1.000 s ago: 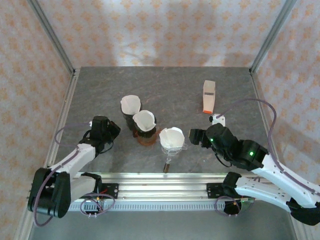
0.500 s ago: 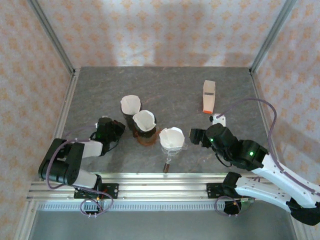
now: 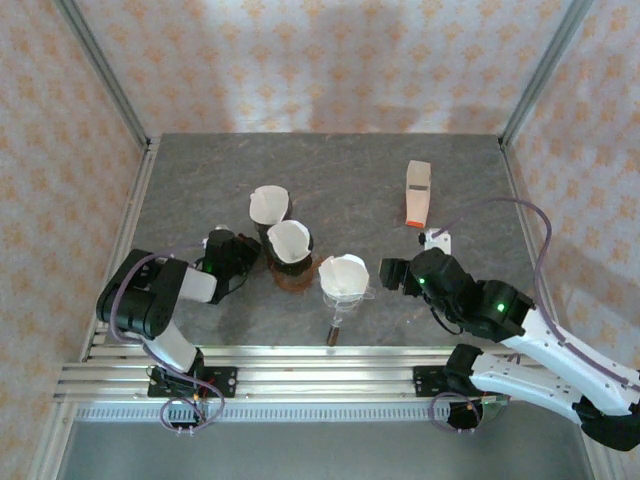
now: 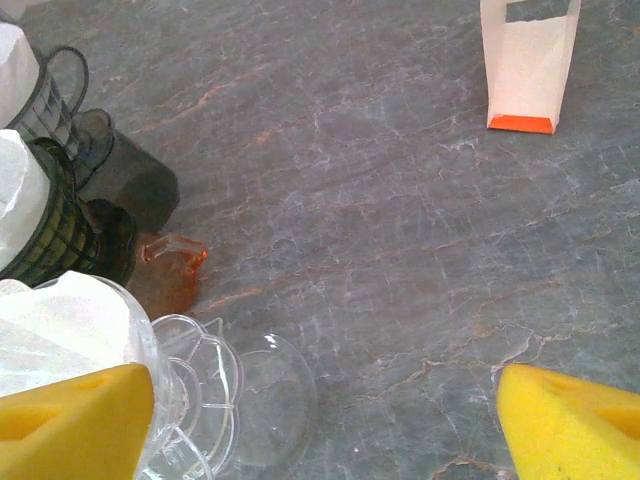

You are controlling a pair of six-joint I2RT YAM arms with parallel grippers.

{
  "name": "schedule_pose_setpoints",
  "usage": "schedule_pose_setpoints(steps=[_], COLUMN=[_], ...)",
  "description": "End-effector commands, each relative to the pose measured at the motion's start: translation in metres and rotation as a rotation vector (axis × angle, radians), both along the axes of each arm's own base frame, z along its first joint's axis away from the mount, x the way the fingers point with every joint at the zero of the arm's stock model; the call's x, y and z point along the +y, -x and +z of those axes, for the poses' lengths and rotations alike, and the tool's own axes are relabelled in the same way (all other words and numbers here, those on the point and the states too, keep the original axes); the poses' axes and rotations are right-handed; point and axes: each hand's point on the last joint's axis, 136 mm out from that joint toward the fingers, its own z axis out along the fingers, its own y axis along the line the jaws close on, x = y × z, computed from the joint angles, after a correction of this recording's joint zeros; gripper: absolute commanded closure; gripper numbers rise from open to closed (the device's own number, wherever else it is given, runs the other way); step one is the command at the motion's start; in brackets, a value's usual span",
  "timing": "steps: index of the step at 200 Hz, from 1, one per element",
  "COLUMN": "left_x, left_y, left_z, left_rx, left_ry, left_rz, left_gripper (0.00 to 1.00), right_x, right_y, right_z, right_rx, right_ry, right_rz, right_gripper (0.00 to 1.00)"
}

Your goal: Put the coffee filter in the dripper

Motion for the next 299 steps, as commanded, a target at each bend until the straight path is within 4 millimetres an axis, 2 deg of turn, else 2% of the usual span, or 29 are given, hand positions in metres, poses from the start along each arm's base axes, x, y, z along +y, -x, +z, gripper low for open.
schedule_pose_setpoints(steps=[1, 66, 99, 136, 172, 182, 208, 210, 212, 214, 224, 240, 258, 274, 299], left_x=[-0.015, -0.03, -0.008, 0.027, 0.043, 0.047, 0.059, 0.06, 0.061, 0.063, 0.07, 0.082, 0.099, 0.112, 0.126], left_y=[-0.022, -0.04, -0.032, -0.01, 0.008, 0.011, 0.018, 0.019, 0.02, 0.021, 0.025, 0.031, 0.037, 0.04, 0.036], left_z=[0.018, 0.009, 0.013, 0.023, 0.048, 0.062, 0.106, 0.109, 0.113, 0.116, 0.131, 0.15, 0.164, 0.167, 0.163], left_rx=[-0.089, -0.091, -0.082, -0.069, -0.059, -0.076, -0.149, -0.153, -0.159, -0.164, -0.18, -0.198, -0.207, -0.212, -0.207], left_ry=[0.026, 0.045, -0.004, -0.059, -0.176, -0.214, -0.322, -0.333, -0.343, -0.352, -0.396, -0.459, -0.518, -0.575, -0.7], left_rz=[-0.046, -0.081, -0.032, 0.049, 0.053, 0.057, 0.07, 0.072, 0.074, 0.078, 0.099, 0.142, 0.223, 0.282, 0.314], left_gripper=[1.0, 1.0, 1.0, 1.0, 1.0, 1.0, 0.55, 0.47, 0.34, 0.25, 0.02, 0.0, 0.0, 0.0, 0.0], right_x=[-0.006, -0.005, -0.003, -0.013, -0.024, -0.03, -0.038, -0.039, -0.039, -0.039, -0.041, -0.048, -0.06, -0.066, -0.075], right_y=[-0.002, -0.003, -0.005, -0.01, -0.019, -0.024, -0.035, -0.036, -0.037, -0.038, -0.045, -0.059, -0.075, -0.085, -0.091], right_z=[-0.001, -0.005, -0.006, 0.002, 0.01, 0.012, 0.017, 0.017, 0.017, 0.017, 0.017, 0.007, -0.013, -0.024, -0.026], right_rx=[-0.018, -0.008, -0.003, -0.044, -0.118, -0.148, -0.203, -0.206, -0.21, -0.213, -0.233, -0.229, -0.172, -0.159, -0.193], right_ry=[0.013, 0.01, 0.004, 0.0, 0.02, 0.049, 0.077, 0.082, 0.083, 0.086, 0.106, 0.149, 0.172, 0.176, 0.181], right_rz=[-0.027, -0.037, -0.046, -0.109, -0.174, -0.21, -0.283, -0.288, -0.293, -0.297, -0.321, -0.366, -0.427, -0.46, -0.54], right_gripper=[0.11, 0.11, 0.11, 0.11, 0.08, 0.01, 0.0, 0.0, 0.0, 0.0, 0.0, 0.0, 0.02, 0.0, 0.0])
